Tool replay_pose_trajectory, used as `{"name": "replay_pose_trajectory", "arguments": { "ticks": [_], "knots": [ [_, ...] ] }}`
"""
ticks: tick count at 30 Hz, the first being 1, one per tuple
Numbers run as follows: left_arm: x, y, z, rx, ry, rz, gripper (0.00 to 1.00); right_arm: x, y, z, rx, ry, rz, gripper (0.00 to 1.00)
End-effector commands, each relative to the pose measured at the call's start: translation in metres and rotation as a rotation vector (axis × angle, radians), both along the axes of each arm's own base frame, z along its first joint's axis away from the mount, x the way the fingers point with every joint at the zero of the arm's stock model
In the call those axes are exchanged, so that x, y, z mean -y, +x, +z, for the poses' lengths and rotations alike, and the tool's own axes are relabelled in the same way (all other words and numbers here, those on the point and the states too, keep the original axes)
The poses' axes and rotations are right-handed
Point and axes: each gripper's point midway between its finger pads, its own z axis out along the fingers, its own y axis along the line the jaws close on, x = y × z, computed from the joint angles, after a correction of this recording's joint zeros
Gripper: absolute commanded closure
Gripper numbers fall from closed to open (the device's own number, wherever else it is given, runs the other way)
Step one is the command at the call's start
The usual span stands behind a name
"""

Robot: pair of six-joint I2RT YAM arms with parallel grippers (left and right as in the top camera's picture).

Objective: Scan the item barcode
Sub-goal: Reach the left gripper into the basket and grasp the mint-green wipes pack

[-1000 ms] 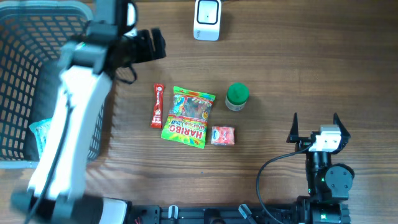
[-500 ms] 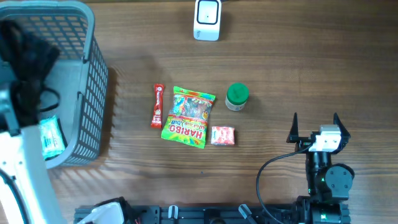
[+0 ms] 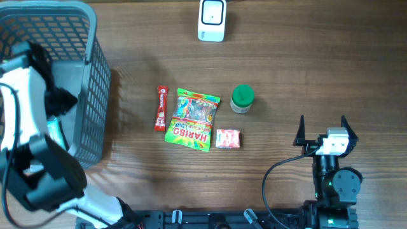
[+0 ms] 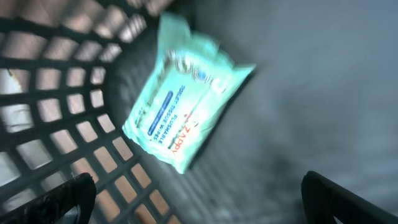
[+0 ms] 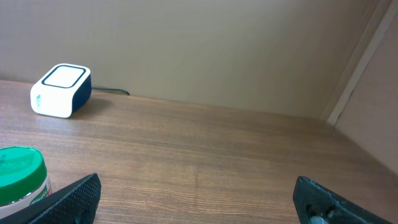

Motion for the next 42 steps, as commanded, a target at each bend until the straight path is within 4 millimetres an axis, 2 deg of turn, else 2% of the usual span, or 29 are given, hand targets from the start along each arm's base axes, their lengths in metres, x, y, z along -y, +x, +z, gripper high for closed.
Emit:
{"name": "replay_pose_trajectory", "arguments": {
  "ticks": [1,5,10,16,22,34,36,42],
  "knots": [
    [-0.009,-0.032,-0.039,-0.235,0.029,-0.055,0.0,-0.002,0.0,0.001,0.005,-0.011,0.011,0.0],
    [-0.009,-0.039,-0.058,-0.276,0.03,-0.057,0.0,-0.002,0.0,0.001,0.005,-0.011,0.011,0.0],
    [-0.034,-0.052,-0.045,-0.349,0.16,-0.053,0.0,-0.002,0.0,0.001,0.005,-0.011,0.011,0.0],
    [-0.061,-0.051,-0.052,-0.26,0.193,0.03,0.0,-0.002,0.0,0.001,0.005,-0.011,0.011,0.0],
    [-0.057,-0.056,-0.075,-0.216,0.14,0.062,0.0,-0.002,0.0,0.001,0.005,-0.011,0.011,0.0],
    [-0.05,-0.07,-0.104,-0.216,0.145,0.065,0.0,-0.002,0.0,0.001,0.005,-0.012,0.011,0.0],
    [-0.055,-0.066,-0.106,-0.182,0.158,0.078,0.0,-0.002,0.0,0.001,0.005,-0.011,0.011,0.0],
    [-0.05,-0.025,-0.126,-0.002,0.003,-0.055,0.0,-0.002,0.0,0.001,0.005,-0.011,0.011,0.0]
  ]
}}
